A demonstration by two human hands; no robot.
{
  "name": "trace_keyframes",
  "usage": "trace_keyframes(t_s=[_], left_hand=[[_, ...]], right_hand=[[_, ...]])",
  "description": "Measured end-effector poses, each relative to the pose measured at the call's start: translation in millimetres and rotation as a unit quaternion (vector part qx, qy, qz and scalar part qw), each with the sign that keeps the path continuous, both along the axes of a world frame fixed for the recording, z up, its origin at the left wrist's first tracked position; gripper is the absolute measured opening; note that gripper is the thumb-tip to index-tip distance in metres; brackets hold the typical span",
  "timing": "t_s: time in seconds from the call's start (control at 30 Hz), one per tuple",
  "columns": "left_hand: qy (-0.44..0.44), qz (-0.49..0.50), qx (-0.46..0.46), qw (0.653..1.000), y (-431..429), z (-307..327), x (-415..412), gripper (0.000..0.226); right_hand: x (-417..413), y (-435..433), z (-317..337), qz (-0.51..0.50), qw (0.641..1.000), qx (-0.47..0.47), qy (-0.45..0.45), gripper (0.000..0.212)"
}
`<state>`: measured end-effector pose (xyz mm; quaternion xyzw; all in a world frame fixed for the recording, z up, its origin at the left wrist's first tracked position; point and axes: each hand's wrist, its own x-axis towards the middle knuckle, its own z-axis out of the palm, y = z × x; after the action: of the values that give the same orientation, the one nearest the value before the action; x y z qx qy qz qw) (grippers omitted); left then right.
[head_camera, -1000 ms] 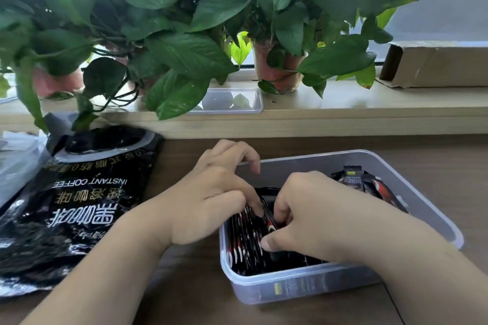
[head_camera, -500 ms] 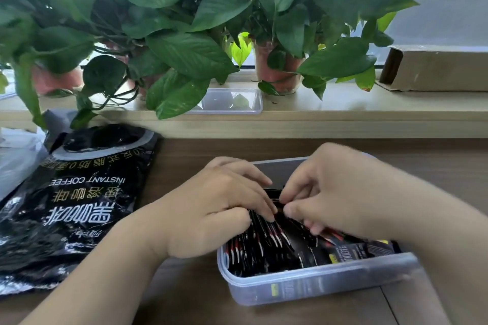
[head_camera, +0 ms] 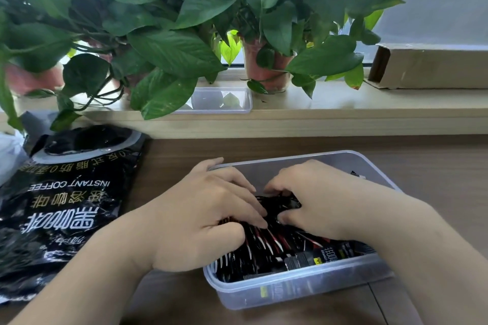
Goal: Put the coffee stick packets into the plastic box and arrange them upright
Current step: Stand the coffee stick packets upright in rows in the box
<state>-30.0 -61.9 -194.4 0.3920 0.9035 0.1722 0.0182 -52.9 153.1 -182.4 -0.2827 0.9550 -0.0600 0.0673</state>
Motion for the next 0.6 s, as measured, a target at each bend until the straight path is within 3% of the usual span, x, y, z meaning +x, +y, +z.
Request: trace_keyframes(t_s=[0.1, 0.23, 0.37, 0.5, 0.6], left_hand=[[0.011, -0.003, 0.035, 0.999, -1, -2, 0, 0.051], [0.062, -0.011, 0.075, 0.995, -2, 2, 0, 0.037], [0.065, 0.031, 0.121, 0.99, -12, 9, -4, 0.037], [-0.023, 0.042, 0.075, 0.996, -13, 4, -6, 0.05], [-0.032, 0.044, 0.043, 0.998, -9, 0, -5, 0.052]], right_hand=[[-1, 2, 1, -0.005, 1.0, -0.025, 0.012, 0.042], [10, 6, 17, -0.008, 0.987, -0.133, 0.088, 0.007], [27, -5, 16, -0.014, 0.998, -0.067, 0.002, 0.032], [31, -21, 9, -0.027, 0.999, -0.013, -0.013, 0.04], [36, -28, 15, -0.055, 0.998, 0.007, -0.022, 0.048]])
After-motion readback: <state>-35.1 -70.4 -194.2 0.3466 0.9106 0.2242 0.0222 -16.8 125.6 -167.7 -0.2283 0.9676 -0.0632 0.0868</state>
